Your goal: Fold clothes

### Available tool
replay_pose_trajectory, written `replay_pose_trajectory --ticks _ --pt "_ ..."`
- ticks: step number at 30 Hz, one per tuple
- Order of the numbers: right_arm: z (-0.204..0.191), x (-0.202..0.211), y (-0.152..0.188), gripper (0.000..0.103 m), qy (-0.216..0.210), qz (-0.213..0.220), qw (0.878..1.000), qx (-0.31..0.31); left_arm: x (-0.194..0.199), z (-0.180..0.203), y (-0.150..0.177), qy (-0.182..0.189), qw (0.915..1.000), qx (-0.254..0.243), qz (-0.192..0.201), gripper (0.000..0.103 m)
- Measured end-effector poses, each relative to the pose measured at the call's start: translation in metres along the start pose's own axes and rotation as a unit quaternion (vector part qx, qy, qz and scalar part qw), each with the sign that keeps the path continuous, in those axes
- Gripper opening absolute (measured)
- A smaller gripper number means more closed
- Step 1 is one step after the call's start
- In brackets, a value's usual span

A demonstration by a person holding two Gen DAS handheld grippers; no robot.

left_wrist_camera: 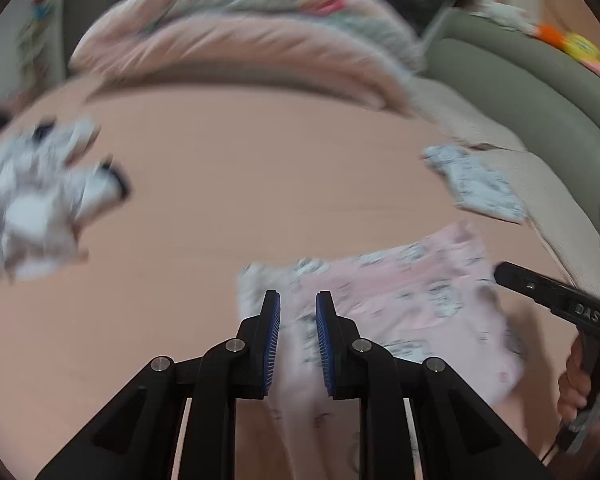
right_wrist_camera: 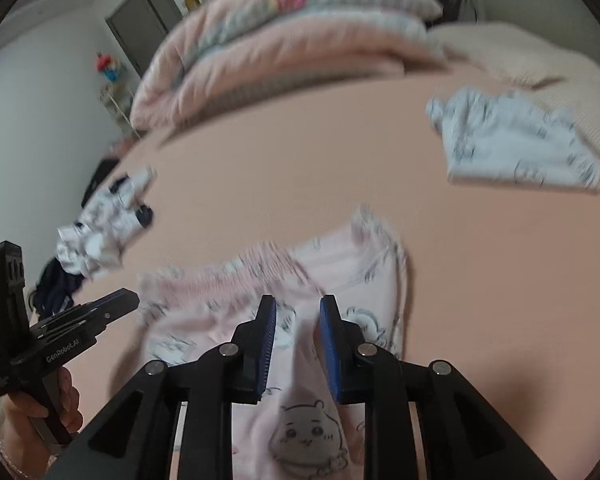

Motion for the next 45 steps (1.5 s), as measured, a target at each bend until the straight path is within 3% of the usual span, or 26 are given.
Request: replay_pose_trajectory --ticks 3,4,7,9,12,14,15,19,21,25,31,33,35,37,38,40,43,45 --pt "-0.03 -0.009 0.012 0.022 -0.017 -0.046 0.996 0.077 -0.018 0.032 0.008 0.068 0.9959 -0.028 -0.053 0.016" --pt "-0.041 -0.013 0.018 0.022 -0.02 -0.064 0.992 0.106 -0.026 0.039 0.017 0.065 0.9941 -0.043 -0.075 0.016" --pt "-0.049 -0.032 0.049 0.022 0.016 -0.111 0.979 0.172 -0.046 0.038 0.049 -0.002 0.9866 -0.075 -0.144 0.016" --pt "-0.032 -0.035 0.06 0.016 0.04 -0.121 0.977 0.173 -0.036 0.023 0.057 0.002 0.9897 -0.06 -0.13 0.017" --pt "-0.007 -0.015 0.057 0.016 0.06 -0.11 0.982 0.144 -0.016 0.006 0.054 -0.035 0.9918 -0.032 -0.118 0.016" --pt "0.003 -0.002 0.054 0.023 0.095 -0.095 0.981 0.14 -0.001 0.002 0.049 -0.049 0.9934 -0.012 -0.103 0.016" --pt "0.006 0.003 0.053 0.023 0.106 -0.089 0.981 0.136 0.005 0.008 0.049 -0.033 0.9947 -0.008 -0.097 0.016" --pt "-0.019 0.016 0.057 0.023 0.046 -0.083 0.987 0.129 0.002 0.047 0.057 0.011 0.9953 -0.026 -0.093 0.017" --pt "-0.043 0.006 0.064 0.023 0.031 -0.088 0.984 0.15 -0.007 0.061 0.066 0.028 0.9938 -0.027 -0.104 0.017" --pt "-0.056 -0.021 0.09 0.023 0.052 -0.116 0.973 0.191 -0.025 0.063 0.086 0.011 0.9877 -0.049 -0.148 0.017" --pt "-0.02 -0.011 0.091 0.016 0.061 -0.117 0.98 0.15 -0.001 0.023 0.085 -0.025 0.9869 -0.013 -0.159 0.017" --pt "-0.008 -0.005 0.088 0.015 0.056 -0.115 0.984 0.124 0.009 0.009 0.084 -0.075 0.9853 -0.002 -0.153 0.017" --pt "-0.005 0.007 0.081 0.021 0.061 -0.096 0.988 0.106 0.021 0.005 0.082 -0.082 0.9875 0.015 -0.134 0.026" --pt "-0.004 0.022 0.072 0.021 0.07 -0.06 0.992 0.085 0.029 0.007 0.082 -0.03 0.9923 0.054 -0.107 0.044" --pt "-0.001 0.021 0.072 0.026 0.074 -0.062 0.992 0.081 0.03 0.008 0.083 -0.01 0.9927 0.068 -0.099 0.046" --pt "0.006 0.017 0.072 0.038 0.081 -0.071 0.991 0.073 0.017 0.007 0.088 -0.032 0.9911 0.061 -0.114 0.046" --pt "0.021 0.006 0.088 0.038 0.103 -0.106 0.986 0.08 0.004 0.0 0.095 -0.06 0.9881 0.061 -0.128 0.048" --pt "0.027 0.007 0.092 0.038 0.101 -0.099 0.987 0.075 0.011 -0.01 0.093 -0.064 0.9872 0.088 -0.116 0.048"
Point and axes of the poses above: each gripper's, at about its wrist camera, not at the fingertips, and x roughly against the way its jaws point, z to its right, y to its underside, the point moved 5 cm from there along -x, roughly the way its jaws point, and after that the axes turned 6 degrees about y, right-handed, at the moved point
